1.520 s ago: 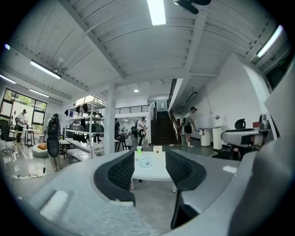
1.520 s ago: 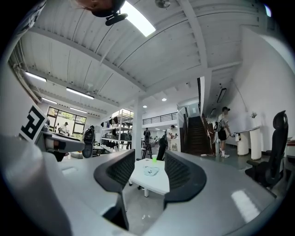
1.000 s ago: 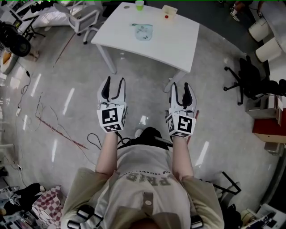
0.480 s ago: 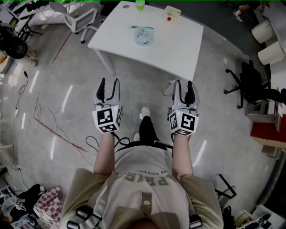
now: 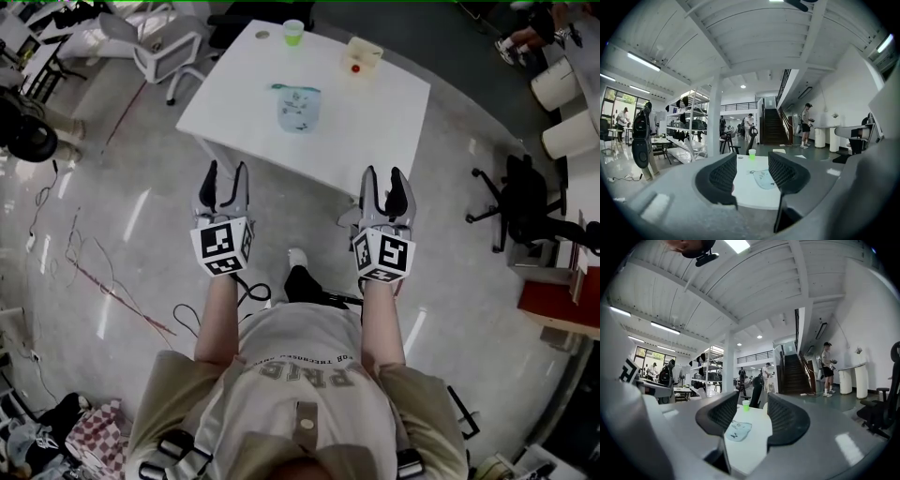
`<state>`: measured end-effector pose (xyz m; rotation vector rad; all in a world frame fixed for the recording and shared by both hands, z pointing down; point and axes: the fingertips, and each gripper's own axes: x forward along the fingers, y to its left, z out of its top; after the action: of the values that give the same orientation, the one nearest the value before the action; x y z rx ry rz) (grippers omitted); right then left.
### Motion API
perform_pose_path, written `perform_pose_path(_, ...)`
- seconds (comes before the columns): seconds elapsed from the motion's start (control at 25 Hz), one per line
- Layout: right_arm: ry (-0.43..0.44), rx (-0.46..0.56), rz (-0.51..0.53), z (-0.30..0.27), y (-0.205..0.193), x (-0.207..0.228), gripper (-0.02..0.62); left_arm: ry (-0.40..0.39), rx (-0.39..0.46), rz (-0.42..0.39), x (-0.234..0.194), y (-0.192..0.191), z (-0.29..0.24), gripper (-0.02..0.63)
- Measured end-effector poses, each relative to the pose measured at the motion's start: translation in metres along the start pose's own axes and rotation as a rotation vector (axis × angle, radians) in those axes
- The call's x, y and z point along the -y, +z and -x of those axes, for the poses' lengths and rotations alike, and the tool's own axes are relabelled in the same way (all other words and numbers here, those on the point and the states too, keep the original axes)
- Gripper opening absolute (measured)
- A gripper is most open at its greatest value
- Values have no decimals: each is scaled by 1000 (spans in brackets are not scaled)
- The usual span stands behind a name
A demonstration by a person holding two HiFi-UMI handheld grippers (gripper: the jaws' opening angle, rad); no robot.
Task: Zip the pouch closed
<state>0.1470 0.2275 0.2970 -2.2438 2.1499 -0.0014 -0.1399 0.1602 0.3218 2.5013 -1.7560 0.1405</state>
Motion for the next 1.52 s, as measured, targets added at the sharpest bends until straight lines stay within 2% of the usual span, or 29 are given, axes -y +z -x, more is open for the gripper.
perform_pose_path(0.24, 32, -9, -21, -58, -3, 22, 179, 13, -12, -8, 4, 6, -55, 218)
perform_pose_path(0.44, 72, -31, -32, -91, -9, 28, 179, 32, -25, -14, 6, 10, -82, 218)
perform_pose_path(0.84, 112, -79, -38, -114, -35, 25, 181, 50, -85, -19, 6, -12, -95, 218)
perform_pose_path(1.12, 116, -84, -42, -123, -40, 22, 181, 36, -89, -21, 6, -16, -105, 218)
perform_pose_path(1.32, 119, -89, -41, -139, -40, 23, 181, 11, -106, -30, 3, -20, -127, 218)
perform_pose_path(1.52, 107, -106, -24, -163, -44, 26, 181, 14, -122, -3, -10, -24, -154, 218)
